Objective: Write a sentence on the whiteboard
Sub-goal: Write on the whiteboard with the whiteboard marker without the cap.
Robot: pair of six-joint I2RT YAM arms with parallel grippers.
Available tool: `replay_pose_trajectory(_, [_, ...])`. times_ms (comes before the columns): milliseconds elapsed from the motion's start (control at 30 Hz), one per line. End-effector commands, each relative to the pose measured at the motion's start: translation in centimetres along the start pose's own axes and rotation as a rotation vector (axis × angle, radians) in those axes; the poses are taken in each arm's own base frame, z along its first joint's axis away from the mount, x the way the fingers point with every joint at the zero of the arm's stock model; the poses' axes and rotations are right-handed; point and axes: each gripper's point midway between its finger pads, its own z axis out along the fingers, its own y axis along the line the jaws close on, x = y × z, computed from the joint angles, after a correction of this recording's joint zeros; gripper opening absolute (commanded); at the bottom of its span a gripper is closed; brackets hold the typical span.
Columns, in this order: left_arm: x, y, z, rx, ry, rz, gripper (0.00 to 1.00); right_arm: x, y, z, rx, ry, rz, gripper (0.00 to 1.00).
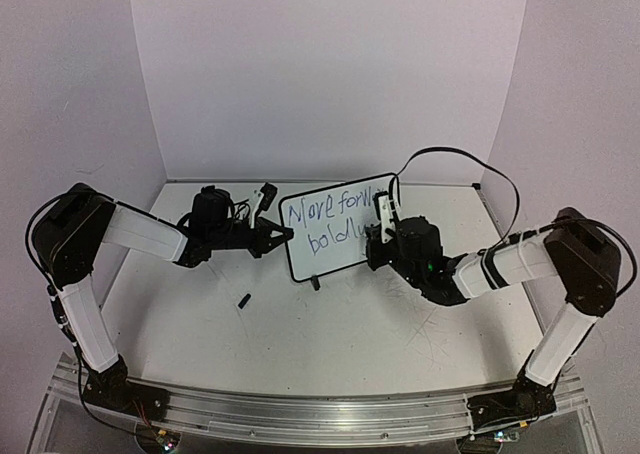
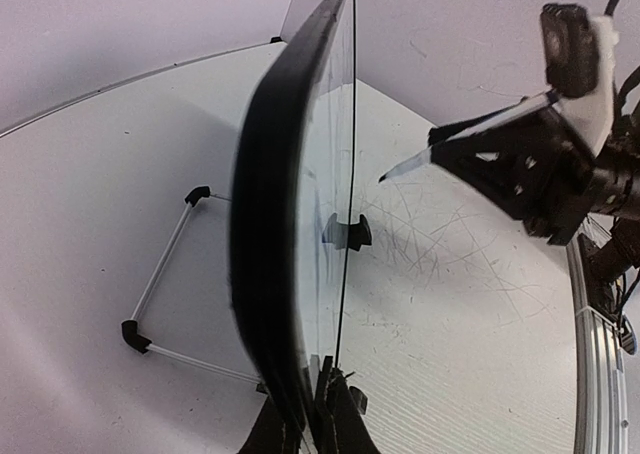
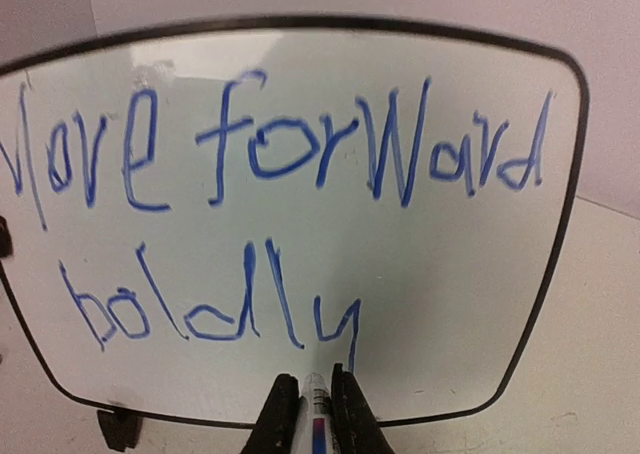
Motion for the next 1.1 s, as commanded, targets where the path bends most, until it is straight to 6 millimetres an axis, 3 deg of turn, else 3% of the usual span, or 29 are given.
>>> replay_pose_trajectory(0, [2.9,3.4,0.0,-0.141,0.088,0.021,0.0,-3.0,-0.4,-1.9,-0.007,-0.079,0.036,0.0])
replay_pose_trajectory(333, [3.0,3.5,0.1,-0.147,0.091,0.02,0.0,-3.3,-1.7,-2.1,0.04,-0.079,0.005,0.0])
replay_pose_trajectory(700, [2.8,4.0,-0.1,-0.173,0.088,0.016,0.0,-2.8,-1.7,-1.3,0.06,-0.028,-0.078,0.0])
replay_pose_trajectory(1067, [2.9,4.3,-0.1,-0.19,0.092,0.012,0.0,-2.8,-3.2,-0.8,0.045,-0.012,-0.041,0.0])
